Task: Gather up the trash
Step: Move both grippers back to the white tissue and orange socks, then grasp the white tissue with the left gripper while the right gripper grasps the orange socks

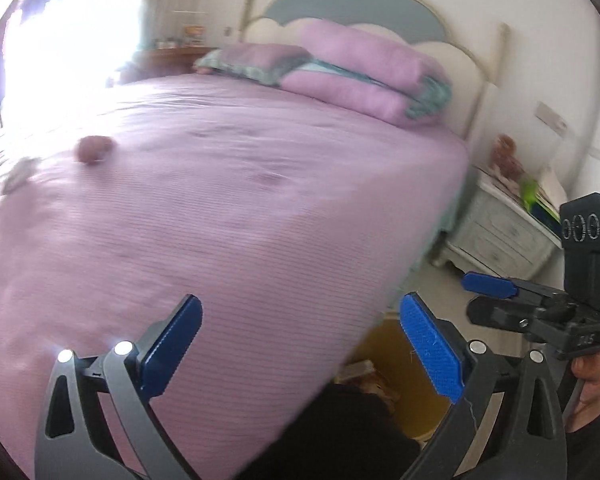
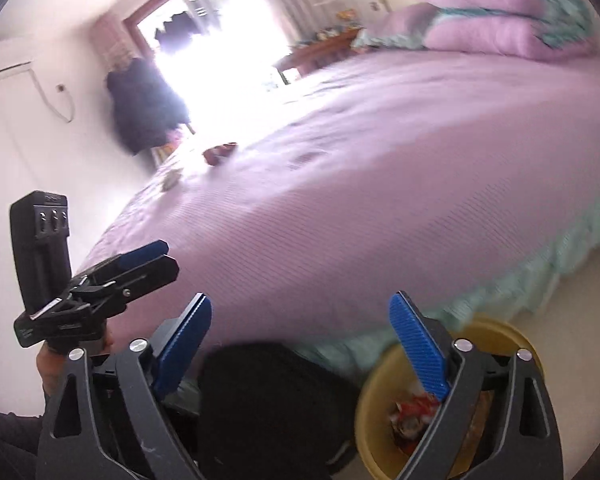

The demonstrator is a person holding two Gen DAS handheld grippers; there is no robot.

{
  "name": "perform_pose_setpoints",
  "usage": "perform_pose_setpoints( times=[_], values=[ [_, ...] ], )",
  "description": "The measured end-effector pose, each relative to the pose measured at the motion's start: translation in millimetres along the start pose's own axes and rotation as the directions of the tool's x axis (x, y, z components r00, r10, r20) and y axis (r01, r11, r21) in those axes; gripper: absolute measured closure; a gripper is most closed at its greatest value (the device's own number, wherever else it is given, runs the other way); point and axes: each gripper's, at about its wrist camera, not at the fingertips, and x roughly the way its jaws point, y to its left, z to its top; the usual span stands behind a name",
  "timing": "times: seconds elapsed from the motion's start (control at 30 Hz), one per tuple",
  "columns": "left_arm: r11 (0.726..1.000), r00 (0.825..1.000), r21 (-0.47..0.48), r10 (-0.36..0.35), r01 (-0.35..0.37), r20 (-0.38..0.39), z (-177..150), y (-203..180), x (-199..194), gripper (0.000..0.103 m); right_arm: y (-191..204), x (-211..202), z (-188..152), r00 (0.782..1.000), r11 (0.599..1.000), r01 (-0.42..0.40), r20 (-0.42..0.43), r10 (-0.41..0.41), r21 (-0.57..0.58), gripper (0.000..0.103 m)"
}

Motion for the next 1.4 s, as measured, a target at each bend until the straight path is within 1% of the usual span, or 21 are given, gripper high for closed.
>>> perform_pose_setpoints(
  times=[0.1,0.13,0.2,0.3,0.4,0.43,0.5,0.57,0.6,0.63,0.7,0.77,0.87,1.0,1.1,1.23,1.27,1.33,1.37,1.4],
  values=[
    [0.998,0.998,-0.045,0.049,-0.047,0.031,4.6,25.4,-14.5,0.004,17.8,15.0,14.2,1.0,0.999,-0.02,0.01,0.02,-0.031,0.012],
    [0.995,0.996,-0.065,0.072,-0.069,0.044,6.1,36.1,-19.6,0.004,23.4,20.5,18.4,1.0,0.999,-0.023,0.011,0.023,-0.044,0.009],
    [0.989,0.992,-0.099,0.114,-0.108,0.055,8.1,54.1,-26.8,0.004,38.1,31.1,27.9,0.999,0.997,-0.023,0.027,0.025,-0.078,0.009],
    [0.974,0.981,-0.147,0.186,-0.175,0.063,13.2,82.5,-35.5,0.004,60.1,45.7,42.7,0.997,0.989,-0.028,0.074,0.039,-0.143,0.009],
    [0.95,0.961,-0.187,0.268,-0.252,0.068,20.2,113.4,-43.7,0.004,82.0,64.7,58.5,0.994,0.979,-0.04,0.091,0.059,-0.202,0.009],
    [0.942,0.954,-0.197,0.291,-0.273,0.067,21.8,120.9,-45.8,0.004,89.2,72.1,64.1,0.993,0.975,-0.05,0.089,0.071,-0.215,0.009],
    [0.925,0.941,-0.219,0.332,-0.311,0.064,29.8,139.5,-48.4,0.004,102.4,88.6,75.7,0.992,0.968,-0.097,0.058,0.113,-0.231,0.009],
    [0.913,0.932,-0.231,0.358,-0.336,0.058,36.0,156.6,-49.8,0.004,120.5,111.8,88.7,0.983,0.953,-0.179,-0.013,0.182,-0.243,0.009],
    [0.907,0.927,-0.235,0.371,-0.349,0.055,39.7,163.0,-50.9,0.004,130.0,119.1,92.6,0.98,0.946,-0.196,-0.027,0.196,-0.257,0.009],
    [0.901,0.921,-0.238,0.385,-0.362,0.057,44.5,170.2,-50.9,0.004,139.3,128.1,97.4,0.981,0.941,-0.19,-0.035,0.188,-0.28,0.009],
    [0.893,0.913,-0.239,0.405,-0.382,0.054,50.9,183.1,-51.6,0.004,156.4,143.0,104.1,0.99,0.934,-0.142,-0.037,0.138,-0.329,0.009],
    [0.887,0.908,-0.241,0.417,-0.395,0.047,61.2,198.4,-48.5,0.004,168.2,156.4,110.3,0.992,0.923,-0.123,-0.04,0.117,-0.365,0.009],
    [0.881,0.903,-0.238,0.428,-0.408,0.039,72.2,212.1,-44.0,0.004,178.5,179.3,124.3,0.994,0.917,-0.103,-0.018,0.104,-0.386,0.009],
    [0.876,0.899,-0.238,0.438,-0.419,0.029,84.9,234.0,-36.7,0.004,181.5,214.8,146.2,0.998,0.922,-0.056,0.006,0.063,-0.384,0.009],
    [0.87,0.895,-0.242,0.446,-0.429,0.018,96.3,256.1,-26.9,0.004,179.4,250.2,162.6,0.999,0.931,-0.043,-0.016,0.04,-0.362,0.009],
    [0.846,0.873,-0.247,0.488,-0.473,0.003,112.0,286.7,-12.7,0.004,180.4,293.1,179.6,0.997,0.938,-0.041,-0.071,0.018,-0.344,0.01],
    [0.844,0.871,-0.246,0.491,-0.477,-0.005,113.1,291.5,-9.8,0.004,180.5,299.9,181.0,0.997,0.938,-0.034,-0.077,0.008,-0.345,0.01],
    [0.838,0.869,-0.252,0.494,-0.484,-0.023,113.9,303.2,-3.7,0.004,180.7,319.5,186.4,0.995,0.939,-0.006,-0.093,-0.027,-0.345,0.013],
    [0.837,0.869,-0.26,0.493,-0.482,-0.025,112.9,307.2,-2.2,0.004,181.2,330.9,188.5,0.993,0.94,0.004,-0.108,-0.044,-0.342,0.013],
    [0.836,0.872,-0.269,0.489,-0.478,-0.03,111.7,311.3,-0.6,0.004,181.0,343.4,191.9,0.991,0.94,0.011,-0.124,-0.056,-0.34,0.016]
  ],
)
